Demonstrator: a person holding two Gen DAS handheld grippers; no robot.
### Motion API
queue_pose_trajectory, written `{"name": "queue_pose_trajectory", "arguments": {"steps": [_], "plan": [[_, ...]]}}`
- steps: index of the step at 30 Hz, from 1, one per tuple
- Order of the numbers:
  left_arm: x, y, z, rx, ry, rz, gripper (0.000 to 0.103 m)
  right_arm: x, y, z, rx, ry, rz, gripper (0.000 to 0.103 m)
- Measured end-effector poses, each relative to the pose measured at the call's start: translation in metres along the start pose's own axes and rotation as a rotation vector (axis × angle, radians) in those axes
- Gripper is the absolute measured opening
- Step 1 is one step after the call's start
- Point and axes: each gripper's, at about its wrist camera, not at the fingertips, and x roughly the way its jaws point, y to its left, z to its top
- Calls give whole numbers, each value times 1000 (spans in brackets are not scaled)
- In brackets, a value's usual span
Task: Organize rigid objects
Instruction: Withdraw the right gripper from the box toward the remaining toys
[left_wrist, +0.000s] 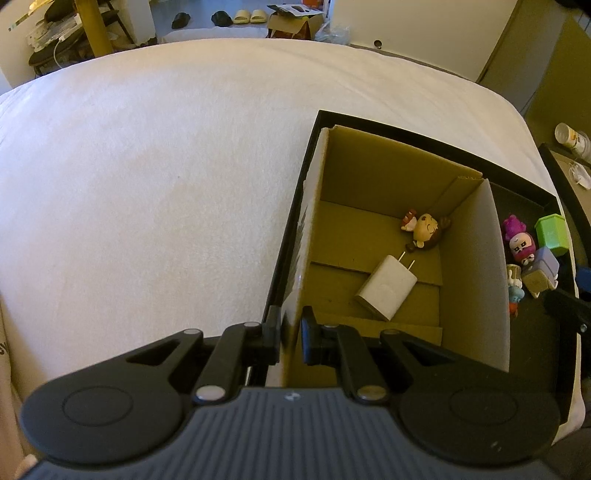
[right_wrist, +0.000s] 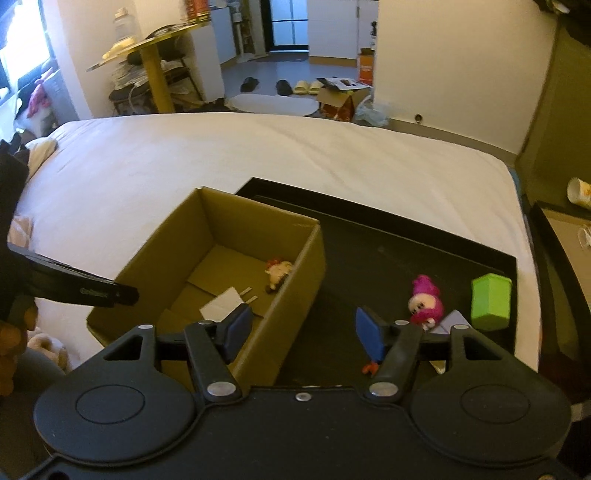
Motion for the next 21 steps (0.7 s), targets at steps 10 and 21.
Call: {"name": "queue_pose_trajectory", "arguments": {"steps": [10, 21], "plan": [[-1, -3, -1, 6, -7, 14, 10, -1, -30, -18, 72, -10, -45, 66], [1, -8, -2, 8, -11, 39, 10, 8, -72, -36, 167, 10, -80, 66]]}}
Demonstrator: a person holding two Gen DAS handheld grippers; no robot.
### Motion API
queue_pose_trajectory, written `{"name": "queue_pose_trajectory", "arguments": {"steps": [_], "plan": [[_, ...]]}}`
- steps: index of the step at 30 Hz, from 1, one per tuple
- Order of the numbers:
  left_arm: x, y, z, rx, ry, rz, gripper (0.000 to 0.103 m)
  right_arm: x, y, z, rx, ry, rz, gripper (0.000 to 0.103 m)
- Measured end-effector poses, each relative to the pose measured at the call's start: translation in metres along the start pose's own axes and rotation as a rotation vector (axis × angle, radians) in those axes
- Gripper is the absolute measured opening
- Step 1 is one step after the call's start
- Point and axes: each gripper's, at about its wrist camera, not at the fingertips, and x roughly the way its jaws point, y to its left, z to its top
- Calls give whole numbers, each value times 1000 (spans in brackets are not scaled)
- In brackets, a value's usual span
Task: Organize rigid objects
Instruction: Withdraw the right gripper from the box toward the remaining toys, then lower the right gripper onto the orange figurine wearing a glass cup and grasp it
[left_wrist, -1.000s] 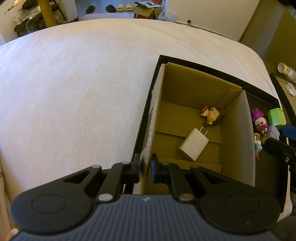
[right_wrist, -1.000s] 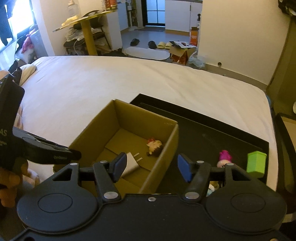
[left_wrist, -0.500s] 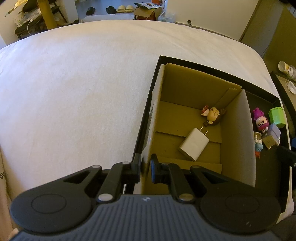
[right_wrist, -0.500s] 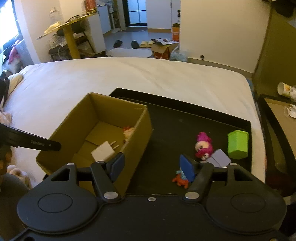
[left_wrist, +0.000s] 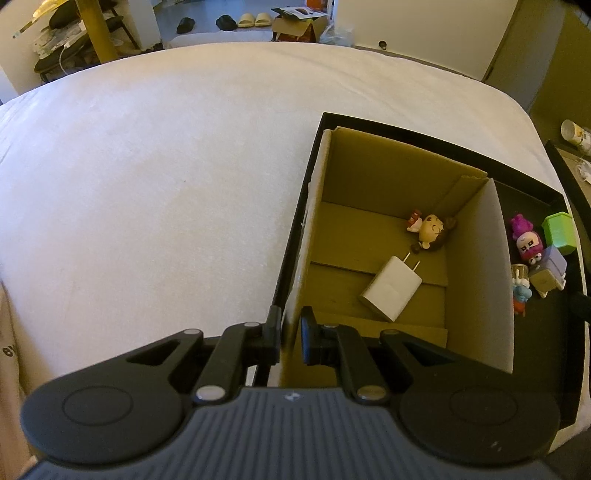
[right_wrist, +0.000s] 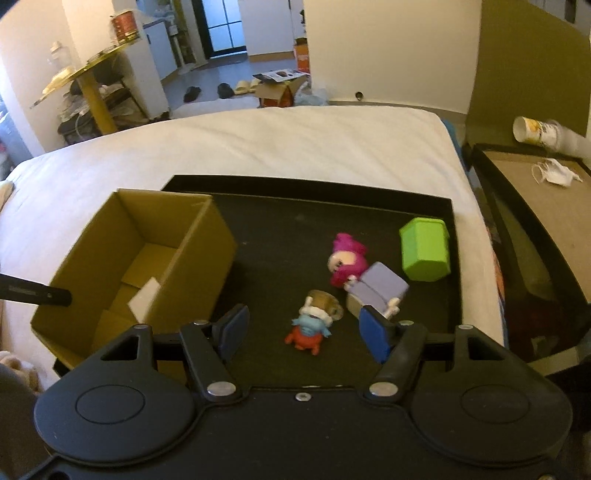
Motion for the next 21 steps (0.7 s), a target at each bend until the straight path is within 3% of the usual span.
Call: {"name": "queue_pose_trajectory", "arguments": {"steps": [14, 21], "plan": [[2, -2, -1, -10, -2, 12, 10, 23, -9, -5, 62, 39, 19, 65], [2, -9, -2, 23, -19, 51, 10, 42, 0, -4, 81, 64, -19, 64]]}}
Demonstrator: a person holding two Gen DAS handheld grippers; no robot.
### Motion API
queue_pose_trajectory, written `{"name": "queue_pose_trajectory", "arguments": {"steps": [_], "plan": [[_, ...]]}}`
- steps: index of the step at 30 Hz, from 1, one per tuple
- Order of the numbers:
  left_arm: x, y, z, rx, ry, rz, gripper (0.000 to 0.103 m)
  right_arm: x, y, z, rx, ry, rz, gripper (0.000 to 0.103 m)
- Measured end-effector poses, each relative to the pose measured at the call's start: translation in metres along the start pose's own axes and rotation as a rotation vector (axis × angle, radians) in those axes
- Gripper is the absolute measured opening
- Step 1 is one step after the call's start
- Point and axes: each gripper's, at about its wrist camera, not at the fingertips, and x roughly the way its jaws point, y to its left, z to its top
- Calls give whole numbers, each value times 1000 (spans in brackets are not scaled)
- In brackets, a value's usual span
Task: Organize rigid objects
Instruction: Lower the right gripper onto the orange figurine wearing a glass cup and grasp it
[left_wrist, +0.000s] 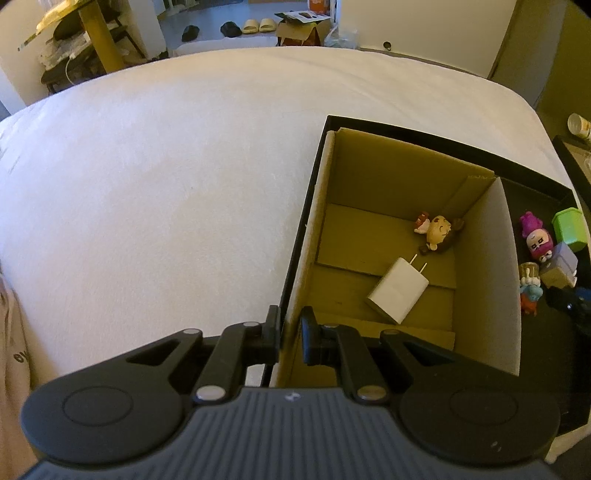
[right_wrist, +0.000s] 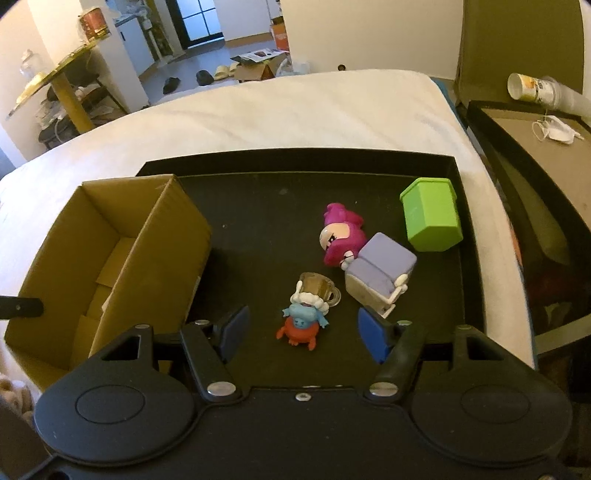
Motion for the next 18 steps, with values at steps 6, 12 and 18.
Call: {"name": "queue_pose_trajectory", "arguments": {"steps": [6, 12, 18], "plan": [[2, -3, 0, 15, -5, 17, 10, 18, 7, 1, 19, 18, -53, 64], [2, -11, -2, 55, -14, 51, 11, 34, 12, -1, 42, 33, -119, 64], [4, -13, -2, 66, -15, 62, 11, 47, 17, -2, 47, 37, -169, 64]]}}
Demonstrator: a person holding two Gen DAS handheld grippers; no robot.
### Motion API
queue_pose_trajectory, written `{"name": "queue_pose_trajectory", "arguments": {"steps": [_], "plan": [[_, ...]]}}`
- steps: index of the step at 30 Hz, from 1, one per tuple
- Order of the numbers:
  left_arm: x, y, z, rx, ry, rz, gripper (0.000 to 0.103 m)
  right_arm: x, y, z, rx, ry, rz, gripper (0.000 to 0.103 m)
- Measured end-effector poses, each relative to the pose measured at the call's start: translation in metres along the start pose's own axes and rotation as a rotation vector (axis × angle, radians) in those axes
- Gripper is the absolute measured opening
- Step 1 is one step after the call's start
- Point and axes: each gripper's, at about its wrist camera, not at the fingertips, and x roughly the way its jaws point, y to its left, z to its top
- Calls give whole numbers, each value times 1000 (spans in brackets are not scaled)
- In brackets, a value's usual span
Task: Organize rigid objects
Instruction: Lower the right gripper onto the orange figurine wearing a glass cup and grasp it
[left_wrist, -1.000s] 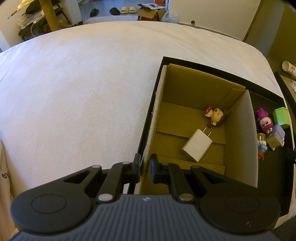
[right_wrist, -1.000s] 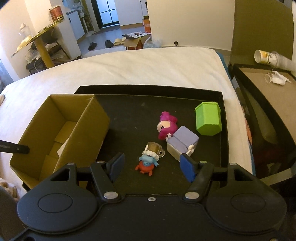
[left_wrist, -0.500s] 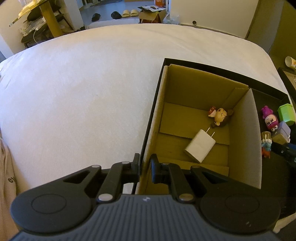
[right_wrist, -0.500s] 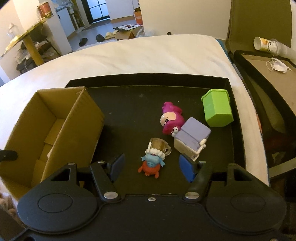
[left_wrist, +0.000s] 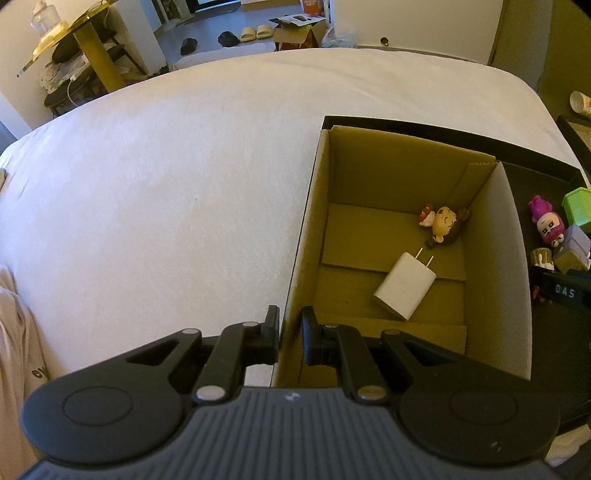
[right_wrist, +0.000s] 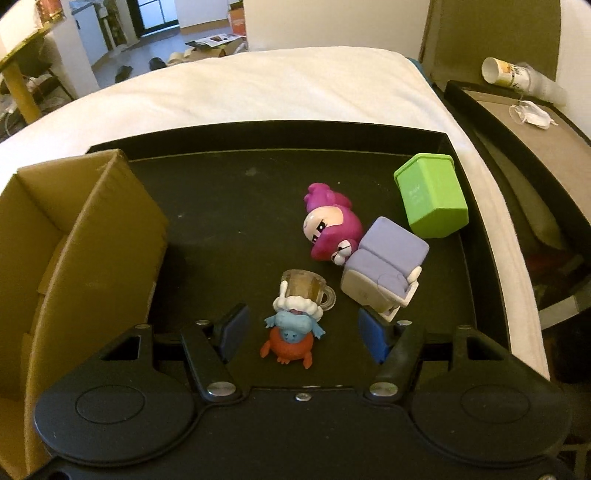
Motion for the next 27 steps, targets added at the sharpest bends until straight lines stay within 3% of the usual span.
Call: {"name": "queue_pose_trajectory", "arguments": {"steps": [8, 12, 15, 27], "plan": [[-1, 3, 0, -11, 3, -6, 11, 14, 13, 4, -8, 14, -41, 63], [-1, 4, 1, -18, 5, -11, 11, 17, 15, 6, 0, 22, -52, 55], [0, 5, 1, -23, 7, -14, 11, 15, 16, 7, -6, 27, -48, 39], [-2, 7, 0, -35, 5, -31, 11, -10, 7, -1, -23, 17, -4, 37]]}}
